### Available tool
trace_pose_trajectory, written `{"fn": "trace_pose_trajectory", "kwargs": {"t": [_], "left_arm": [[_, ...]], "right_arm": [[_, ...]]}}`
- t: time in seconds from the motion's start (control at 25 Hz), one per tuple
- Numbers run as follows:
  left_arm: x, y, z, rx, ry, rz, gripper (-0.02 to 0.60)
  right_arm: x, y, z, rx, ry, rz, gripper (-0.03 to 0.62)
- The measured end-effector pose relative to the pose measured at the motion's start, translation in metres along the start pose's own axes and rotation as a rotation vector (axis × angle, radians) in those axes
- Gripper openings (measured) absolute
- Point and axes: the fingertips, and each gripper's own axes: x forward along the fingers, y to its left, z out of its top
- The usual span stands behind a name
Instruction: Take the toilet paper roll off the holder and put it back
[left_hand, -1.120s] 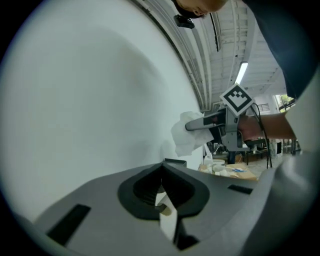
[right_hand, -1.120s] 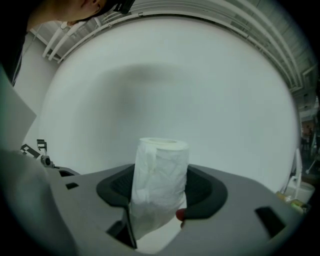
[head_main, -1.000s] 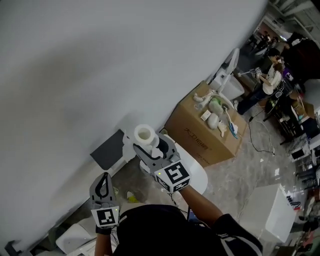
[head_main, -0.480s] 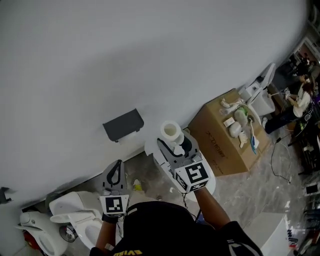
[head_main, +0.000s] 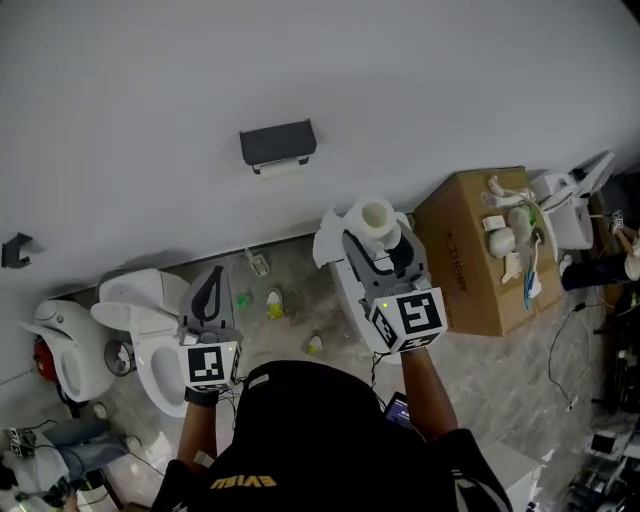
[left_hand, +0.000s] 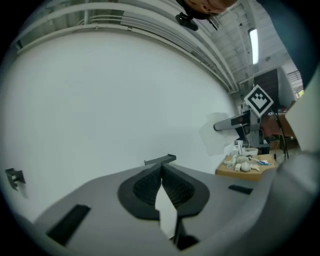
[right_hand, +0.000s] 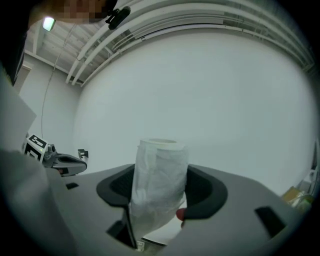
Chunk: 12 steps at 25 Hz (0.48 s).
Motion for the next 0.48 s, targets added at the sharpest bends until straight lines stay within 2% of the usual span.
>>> {"fn": "trace_pose_trajectory", "kwargs": {"t": [0.12,0.24,0.4,0.44,0.48], "left_arm": [[-0.025,0.004,0.001,0.042,0.017,0.033,0.012],[-0.035,0.009,0.022,0.087,-0.037,0.075,0.012],[-0.039,0.008,0.035,0.065,-0.078,0.07,0.012],[-0.039,0.006,0.037,0.098,-0.086,0.056,0.012],[-0.041,0.004,0.037,0.182,-0.086,0.033,0.012]], "right_arm": [[-0.009,0.006,0.002,0.018,-0.009,0.016,0.264],[-0.013,0.012,0.007,0.025,-0.024,0.03,0.264],[-0.024,0.017,0.009,0.029,-0.029,0.033,0.264],[-0.023,0.018,0.008,0.025,-0.028,0.034,0.264],[-0.021,0.02,0.008,0.02,-0.025,0.033,0.264]]}}
